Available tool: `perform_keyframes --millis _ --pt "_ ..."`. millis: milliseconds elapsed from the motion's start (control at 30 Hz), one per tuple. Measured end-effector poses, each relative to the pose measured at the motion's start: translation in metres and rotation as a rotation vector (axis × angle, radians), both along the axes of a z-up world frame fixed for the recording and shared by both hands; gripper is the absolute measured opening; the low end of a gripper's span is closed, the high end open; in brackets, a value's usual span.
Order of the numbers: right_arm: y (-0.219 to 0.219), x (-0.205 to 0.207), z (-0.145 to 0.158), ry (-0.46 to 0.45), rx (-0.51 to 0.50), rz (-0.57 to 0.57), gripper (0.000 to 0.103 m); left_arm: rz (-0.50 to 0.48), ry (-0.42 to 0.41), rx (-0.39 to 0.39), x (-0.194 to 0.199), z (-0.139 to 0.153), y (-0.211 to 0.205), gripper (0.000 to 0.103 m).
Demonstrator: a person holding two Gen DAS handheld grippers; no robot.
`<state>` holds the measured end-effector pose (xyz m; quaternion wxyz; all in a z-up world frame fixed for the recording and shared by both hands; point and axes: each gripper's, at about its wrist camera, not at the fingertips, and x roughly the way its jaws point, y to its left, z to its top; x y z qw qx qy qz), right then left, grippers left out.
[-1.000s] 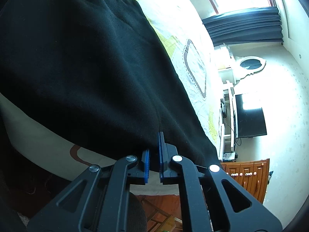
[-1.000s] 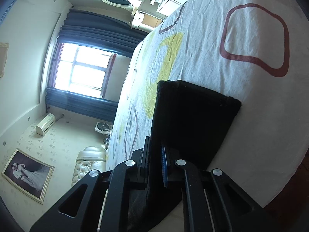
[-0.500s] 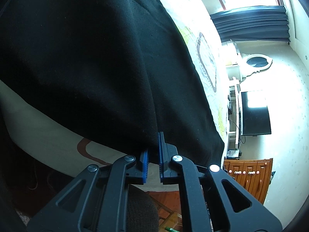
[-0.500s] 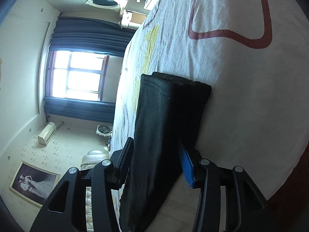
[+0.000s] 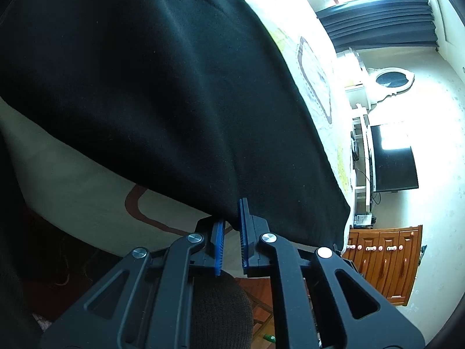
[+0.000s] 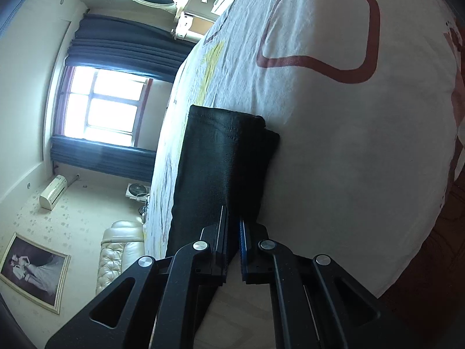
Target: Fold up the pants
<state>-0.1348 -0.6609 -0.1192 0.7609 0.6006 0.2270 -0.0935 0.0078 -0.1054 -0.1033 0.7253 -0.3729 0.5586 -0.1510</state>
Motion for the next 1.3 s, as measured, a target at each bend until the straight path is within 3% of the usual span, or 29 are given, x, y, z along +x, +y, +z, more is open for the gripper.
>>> perform_keyframes --millis 133,200,233,267,333,467,567,767,833,900,933,1000,1067,1133,1233,1300 --pt "-0.005 -0.002 0.011 0.003 -0.043 -0.023 0.006 -0.039 -0.021 0.012 0.002 0.006 -0.002 0.012" --pt "-0.011 -0.012 0.018 0.04 -0.106 -0.062 0.012 -0.092 -0.017 0.002 -0.001 0.008 -0.008 0.027" --pt "-0.017 -0.019 0.019 0.057 -0.118 -0.095 0.029 -0.118 -0.015 -0.006 -0.004 0.009 -0.01 0.03" --pt "-0.023 -0.027 0.02 0.062 -0.112 -0.128 0.047 -0.146 -0.011 -0.009 -0.008 0.01 -0.013 0.038" --pt "-0.036 -0.04 0.022 0.054 -0.089 -0.162 0.052 -0.177 -0.01 -0.021 -0.011 0.013 -0.013 0.047" --pt "-0.058 -0.038 0.037 0.022 -0.107 -0.124 0.059 -0.157 -0.063 -0.012 -0.005 0.032 0.005 0.073" --pt "-0.07 -0.016 0.055 0.006 -0.165 -0.057 0.067 -0.105 -0.104 -0.002 0.006 0.049 0.033 0.08" --pt "-0.086 0.073 0.069 0.109 -0.26 0.233 0.067 0.002 -0.184 0.093 0.043 0.076 0.108 0.09" --pt "-0.086 0.096 0.056 0.179 -0.225 0.325 0.068 0.035 -0.204 0.174 0.056 0.078 0.133 0.09" --pt "-0.078 0.105 0.045 0.193 -0.173 0.387 0.069 0.038 -0.218 0.264 0.07 0.077 0.154 0.091" --pt "-0.074 0.108 0.043 0.188 -0.154 0.414 0.068 0.057 -0.226 0.308 0.075 0.074 0.167 0.091" --pt "-0.063 0.112 0.043 0.222 -0.166 0.452 0.054 0.069 -0.207 0.374 0.084 0.065 0.187 0.091" --pt "-0.047 0.113 0.041 0.237 -0.161 0.525 0.025 0.048 -0.16 0.361 0.092 0.052 0.204 0.091" --pt "-0.028 0.111 0.046 0.262 -0.21 0.557 0.024 0.045 -0.167 0.297 0.089 0.044 0.219 0.091" --pt "-0.03 0.109 0.058 0.329 -0.311 0.49 0.022 0.031 -0.179 0.271 0.088 0.045 0.223 0.091" --pt "-0.041 0.108 0.054 0.363 -0.281 0.45 0.022 0.021 -0.182 0.272 0.088 0.048 0.218 0.092"
